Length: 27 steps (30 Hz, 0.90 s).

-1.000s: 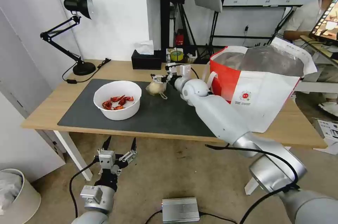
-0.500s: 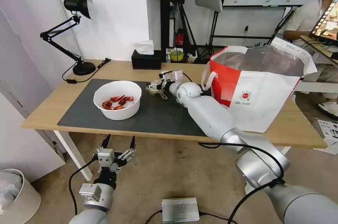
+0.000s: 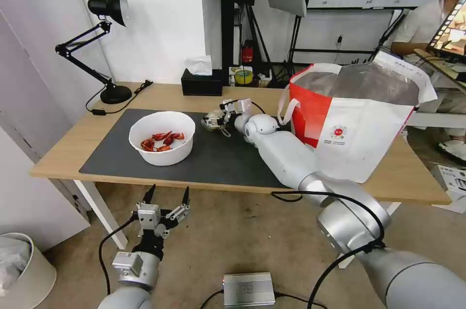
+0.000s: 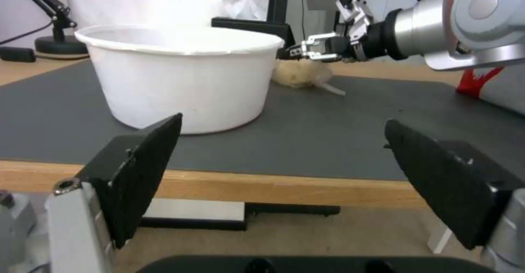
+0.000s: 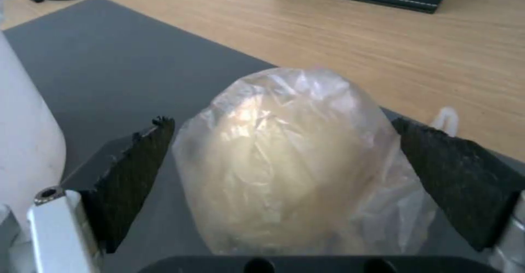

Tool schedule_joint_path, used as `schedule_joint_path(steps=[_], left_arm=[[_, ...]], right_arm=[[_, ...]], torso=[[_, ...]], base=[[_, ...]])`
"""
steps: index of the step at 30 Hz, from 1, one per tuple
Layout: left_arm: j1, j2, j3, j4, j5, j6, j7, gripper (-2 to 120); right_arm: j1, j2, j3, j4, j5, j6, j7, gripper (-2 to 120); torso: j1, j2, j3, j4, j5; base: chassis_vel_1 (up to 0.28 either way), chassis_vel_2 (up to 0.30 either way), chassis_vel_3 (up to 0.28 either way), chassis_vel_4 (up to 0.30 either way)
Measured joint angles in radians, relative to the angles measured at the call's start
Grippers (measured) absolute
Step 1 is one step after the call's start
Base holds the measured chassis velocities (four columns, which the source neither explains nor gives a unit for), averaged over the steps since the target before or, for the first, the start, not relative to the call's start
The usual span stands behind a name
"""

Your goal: Pick up the trash from the table and place it into the takeout bag.

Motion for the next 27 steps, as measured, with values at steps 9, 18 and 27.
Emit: schedule_joint_path(steps=[9,18,27], left_arm=[[-0.004,-0.001,0.013,0.004,0.001,0.000,0.000,100],[0.004,-0.001,0.010,0.001,0.003,-0.002,0.000,100],[0.006,-0.005,0.012,0.001,0.006,-0.013,0.000,100]], right_arm=[[-0.001,0.000,-0.001,-0.006,-0.012,0.006,-0.006,96],[-0.008,0.000,0.004,-0.014,-0.008,0.001,-0.010,61],[-0.048,-0.008,0.014,0.047,-0.004,-0.011,0.007,28]], torso=[[0.000,0.000,0.000,0.0000,0.0000],[0.000,0.000,0.000,0.0000,0.0000],[0.000,0.000,0.000,0.0002,0.0000]], base=[[0.000,0.000,0.000,0.000],[0.000,0.000,0.000,0.000],[0.000,0.000,0.000,0.000]])
